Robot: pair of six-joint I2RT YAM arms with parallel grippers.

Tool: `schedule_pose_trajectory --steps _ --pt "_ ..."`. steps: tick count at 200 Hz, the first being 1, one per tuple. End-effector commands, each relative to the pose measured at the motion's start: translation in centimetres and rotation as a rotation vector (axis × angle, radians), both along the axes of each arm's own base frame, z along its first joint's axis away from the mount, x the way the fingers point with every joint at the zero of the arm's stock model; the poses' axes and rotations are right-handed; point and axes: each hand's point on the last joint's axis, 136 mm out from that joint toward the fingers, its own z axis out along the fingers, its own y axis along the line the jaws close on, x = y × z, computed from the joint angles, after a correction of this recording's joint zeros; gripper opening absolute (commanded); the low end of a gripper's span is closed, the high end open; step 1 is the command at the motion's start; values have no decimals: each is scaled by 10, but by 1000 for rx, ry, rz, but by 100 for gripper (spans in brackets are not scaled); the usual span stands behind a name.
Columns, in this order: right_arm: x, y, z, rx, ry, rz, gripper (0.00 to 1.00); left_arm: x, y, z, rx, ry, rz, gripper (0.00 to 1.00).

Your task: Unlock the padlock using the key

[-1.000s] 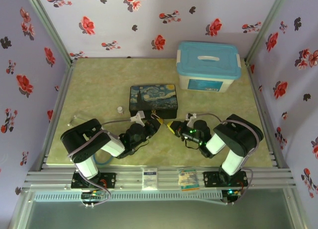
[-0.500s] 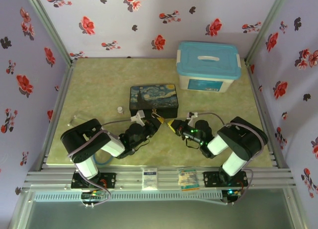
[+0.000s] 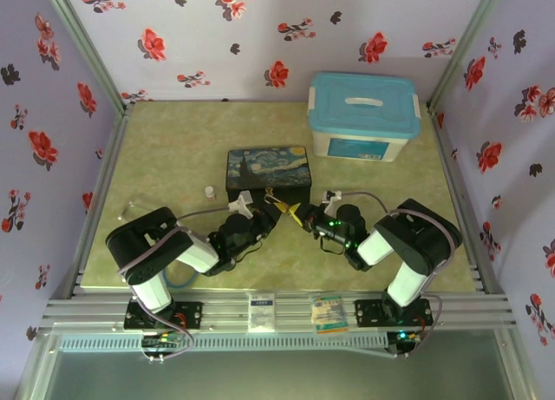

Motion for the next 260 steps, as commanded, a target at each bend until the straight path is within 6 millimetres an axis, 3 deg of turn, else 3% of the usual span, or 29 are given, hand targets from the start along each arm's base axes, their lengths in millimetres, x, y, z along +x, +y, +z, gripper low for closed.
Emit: schedule_pose_trajectory --steps 1,22,40,82,109,140,195,260 --pt "13 5 23 31 -97 -18 0 -15 -24 46 -128 -73 -109 0" --pt "12 8 26 24 -120 -25 0 -17 -29 45 -115 -79 -120 0" --pt "7 15 24 8 -133 -25 0 -16 -29 26 -87 -45 -117 0" --pt "-11 7 -18 -125 -100 -104 0 -14 -26 -14 -9 17 -100 0" --pt "-19 6 -30 -173 -102 -112 0 -16 -24 -31 22 45 -99 0" --pt "-21 2 -40 -204 -88 -125 0 -20 -25 -40 46 52 -101 0" --pt "-27 2 -45 -262 -133 -145 0 -24 -25 -67 90 97 -96 11" --pt "-34 5 -44 -324 -209 -157 0 -23 -21 -71 101 103 -79 13"
